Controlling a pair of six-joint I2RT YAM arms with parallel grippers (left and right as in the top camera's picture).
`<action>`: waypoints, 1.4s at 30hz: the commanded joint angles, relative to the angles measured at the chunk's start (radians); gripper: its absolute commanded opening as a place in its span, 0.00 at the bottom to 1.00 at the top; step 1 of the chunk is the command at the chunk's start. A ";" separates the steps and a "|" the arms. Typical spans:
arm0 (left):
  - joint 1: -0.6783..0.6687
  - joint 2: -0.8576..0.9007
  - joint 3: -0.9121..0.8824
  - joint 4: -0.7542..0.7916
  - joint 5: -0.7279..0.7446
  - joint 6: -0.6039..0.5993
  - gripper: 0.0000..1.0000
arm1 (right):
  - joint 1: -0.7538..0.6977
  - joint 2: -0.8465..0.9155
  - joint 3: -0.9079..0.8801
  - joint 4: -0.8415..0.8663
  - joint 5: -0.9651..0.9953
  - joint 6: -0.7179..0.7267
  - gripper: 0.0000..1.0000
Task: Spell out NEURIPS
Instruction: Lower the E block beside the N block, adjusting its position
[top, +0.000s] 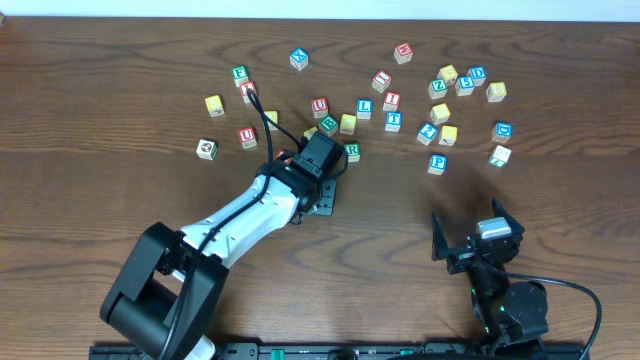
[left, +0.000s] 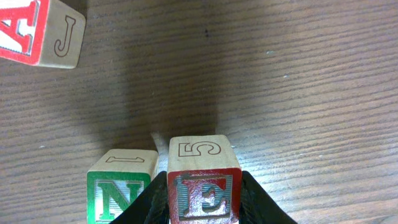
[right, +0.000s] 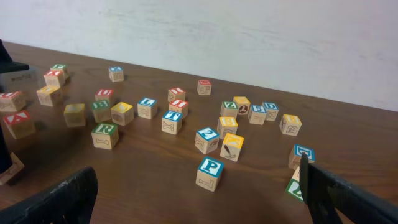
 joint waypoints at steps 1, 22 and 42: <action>0.003 -0.013 -0.008 -0.005 -0.013 0.026 0.07 | -0.005 -0.005 -0.002 -0.005 -0.005 0.002 0.99; 0.005 -0.013 -0.008 0.010 -0.085 0.055 0.07 | -0.005 -0.005 -0.002 -0.004 -0.005 0.002 0.99; 0.004 -0.013 -0.008 0.010 -0.110 0.098 0.07 | -0.005 -0.005 -0.002 -0.005 -0.005 0.002 0.99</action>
